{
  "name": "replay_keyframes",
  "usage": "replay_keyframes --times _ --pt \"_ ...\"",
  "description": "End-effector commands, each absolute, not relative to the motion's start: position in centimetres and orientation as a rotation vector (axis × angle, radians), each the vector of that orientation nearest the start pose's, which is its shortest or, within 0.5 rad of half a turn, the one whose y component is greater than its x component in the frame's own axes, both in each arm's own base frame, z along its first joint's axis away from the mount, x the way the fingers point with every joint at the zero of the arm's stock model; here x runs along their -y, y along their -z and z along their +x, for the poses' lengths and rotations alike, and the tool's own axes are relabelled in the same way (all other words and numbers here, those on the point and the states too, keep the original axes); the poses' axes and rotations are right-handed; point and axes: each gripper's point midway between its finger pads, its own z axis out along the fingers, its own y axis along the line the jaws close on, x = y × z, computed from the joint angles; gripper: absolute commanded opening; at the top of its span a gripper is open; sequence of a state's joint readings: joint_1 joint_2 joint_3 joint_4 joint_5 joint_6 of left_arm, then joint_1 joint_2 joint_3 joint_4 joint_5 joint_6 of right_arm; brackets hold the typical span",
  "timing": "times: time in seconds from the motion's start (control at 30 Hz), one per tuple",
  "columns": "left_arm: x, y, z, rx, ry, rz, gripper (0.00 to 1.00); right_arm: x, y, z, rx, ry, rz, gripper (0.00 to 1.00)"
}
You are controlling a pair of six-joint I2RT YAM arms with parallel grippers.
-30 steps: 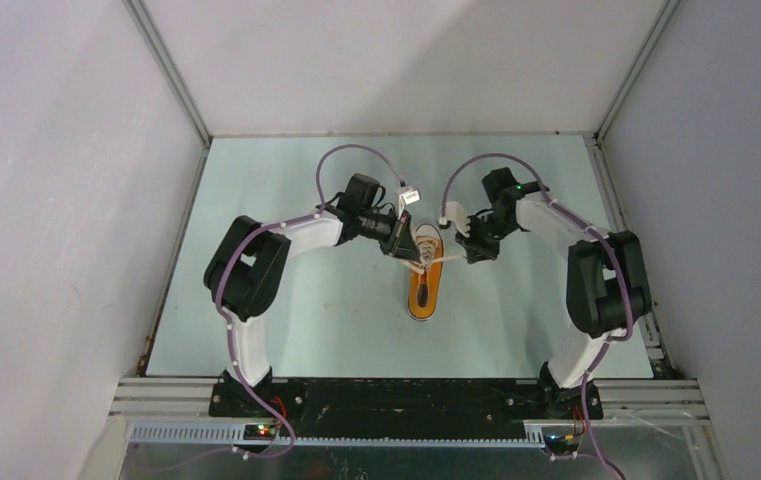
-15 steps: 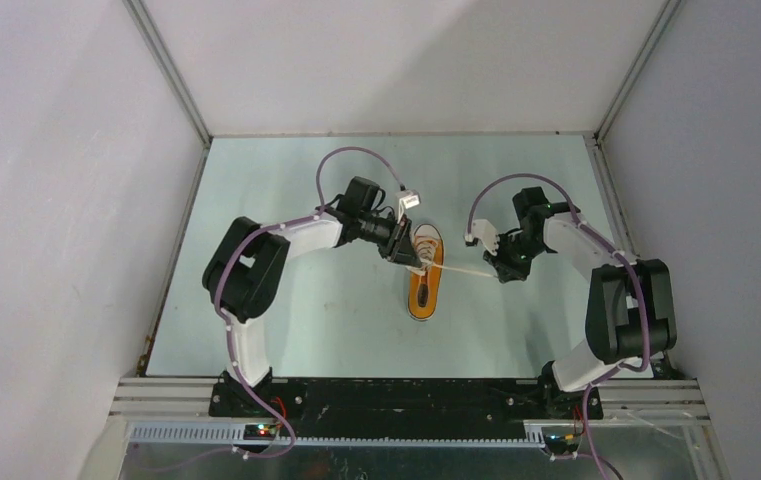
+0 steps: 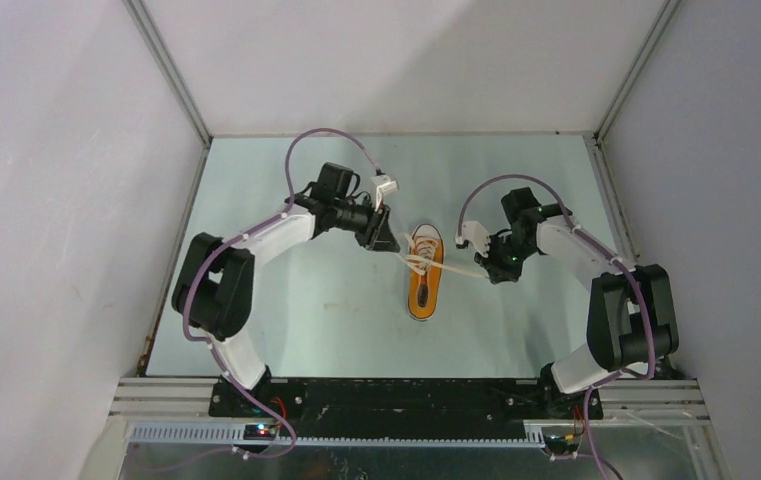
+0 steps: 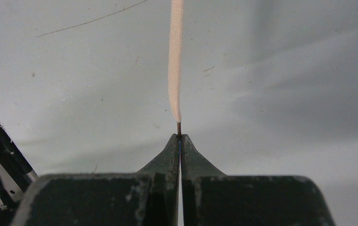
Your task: Tie the shoes
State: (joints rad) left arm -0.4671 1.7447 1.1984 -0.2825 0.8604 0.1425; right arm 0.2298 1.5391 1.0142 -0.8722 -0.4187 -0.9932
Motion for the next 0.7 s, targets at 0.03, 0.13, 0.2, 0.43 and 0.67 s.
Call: replay_keyframes --times 0.03,0.13,0.2,0.43,0.67 --pt "28.6 -12.6 32.2 -2.142 1.087 0.926 0.43 -9.8 -6.5 26.6 -2.25 -0.424 -1.598 0.0" --pt "28.7 -11.4 33.8 -2.281 1.076 0.668 0.59 -9.8 -6.6 26.5 -2.251 -0.43 -1.596 0.0" --pt "29.6 -11.3 33.5 -2.322 1.167 0.562 0.64 -9.9 -6.5 26.4 -2.251 -0.429 -1.6 0.0" --pt "30.7 -9.5 33.4 -2.428 1.232 0.466 0.58 -10.0 -6.3 26.6 -2.242 -0.415 -1.621 0.0" --pt "28.8 -10.0 33.5 -2.436 1.107 0.474 0.09 -8.9 -6.7 27.0 -2.277 -0.378 -1.561 0.0"
